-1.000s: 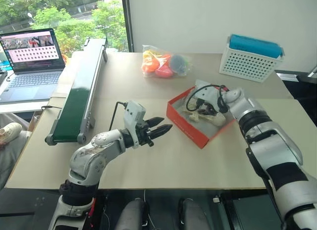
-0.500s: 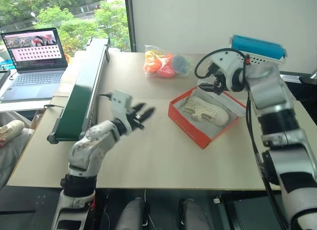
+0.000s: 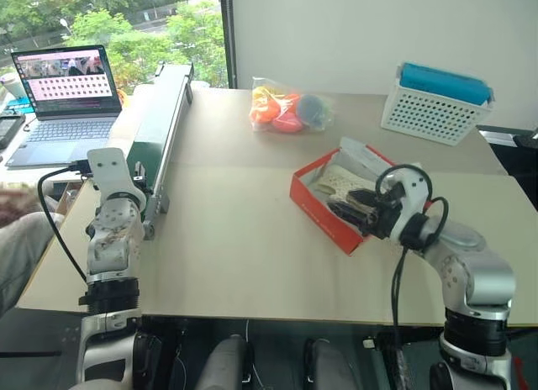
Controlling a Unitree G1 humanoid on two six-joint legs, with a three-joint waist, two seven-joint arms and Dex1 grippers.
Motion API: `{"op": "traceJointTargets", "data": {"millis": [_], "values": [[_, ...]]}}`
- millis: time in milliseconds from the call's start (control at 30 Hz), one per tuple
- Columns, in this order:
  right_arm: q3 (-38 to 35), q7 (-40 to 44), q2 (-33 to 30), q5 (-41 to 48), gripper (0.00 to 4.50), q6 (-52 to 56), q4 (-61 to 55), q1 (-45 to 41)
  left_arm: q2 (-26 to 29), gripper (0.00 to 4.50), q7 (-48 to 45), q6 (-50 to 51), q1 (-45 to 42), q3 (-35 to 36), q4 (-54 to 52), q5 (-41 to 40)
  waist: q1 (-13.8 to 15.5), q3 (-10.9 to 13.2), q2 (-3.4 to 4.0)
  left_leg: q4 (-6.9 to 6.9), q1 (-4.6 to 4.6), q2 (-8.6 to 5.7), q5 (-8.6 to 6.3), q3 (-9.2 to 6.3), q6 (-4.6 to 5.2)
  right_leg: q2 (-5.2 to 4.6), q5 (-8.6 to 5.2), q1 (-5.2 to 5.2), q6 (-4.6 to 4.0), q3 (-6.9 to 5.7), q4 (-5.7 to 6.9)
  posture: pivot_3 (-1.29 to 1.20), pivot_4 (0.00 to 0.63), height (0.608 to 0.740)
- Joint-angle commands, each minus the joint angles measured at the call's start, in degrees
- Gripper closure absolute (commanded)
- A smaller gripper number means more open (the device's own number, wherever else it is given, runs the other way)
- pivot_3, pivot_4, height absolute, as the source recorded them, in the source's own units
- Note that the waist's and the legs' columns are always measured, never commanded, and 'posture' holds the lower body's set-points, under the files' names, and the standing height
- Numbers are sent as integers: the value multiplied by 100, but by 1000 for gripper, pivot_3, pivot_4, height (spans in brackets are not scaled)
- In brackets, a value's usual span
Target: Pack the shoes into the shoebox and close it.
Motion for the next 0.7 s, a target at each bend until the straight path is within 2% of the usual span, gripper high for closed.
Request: {"op": "traceJointTargets", "data": {"millis": [33, 133, 167, 267, 367, 567, 700], "values": [[590, 71, -214, -206, 805, -762, -186, 188, 91, 2157, -42, -169, -137, 29, -56, 93, -32, 0, -1, 0, 0, 2, 14, 1, 25, 2, 0, 1, 0, 0, -1, 0, 150, 699], [838, 92, -297, -148, 805, -849, -258, 248, 83, 2157, -88, -121, -88, -11, -103, 103, -61, 1, -4, 1, 0, 4, 19, 2, 34, 2, 0, 1, 0, 0, -2, 0, 150, 699], [902, 76, -296, -115, 783, -837, -309, 243, 80, 1914, -105, -120, -59, 2, -134, 87, -57, 1, -4, 2, 1, 4, 19, 2, 34, 1, 0, 1, 0, 1, 0, 0, 150, 699], [959, 8, -226, 70, 85, -670, -348, 178, 71, 1041, -144, -134, 19, 62, -200, 39, -28, 0, -5, 3, 1, 4, 17, 0, 32, -1, 0, 3, 0, 0, -1, 0, 150, 699], [1016, -25, -194, 234, 0, -560, -352, 174, 53, 21, -155, -119, 72, 96, -261, 27, -23, 1, -7, 3, 1, 4, 12, 0, 26, -2, 0, 2, 0, 0, -3, 0, 150, 699], [1057, -143, -163, 439, 0, -503, -354, 157, 49, 21, -185, -109, 71, 119, -238, 23, -14, 0, -10, 4, 1, 3, 8, -1, 20, -4, 0, 4, 0, 0, -3, 0, 150, 699], [1179, -417, -134, 168, 0, -713, -270, 126, 44, 21, -119, 103, 20, 170, -136, -1, -18, 0, -11, 4, 0, 3, 8, 0, 21, -3, 0, 2, 0, 0, -3, 0, 150, 699]]}}
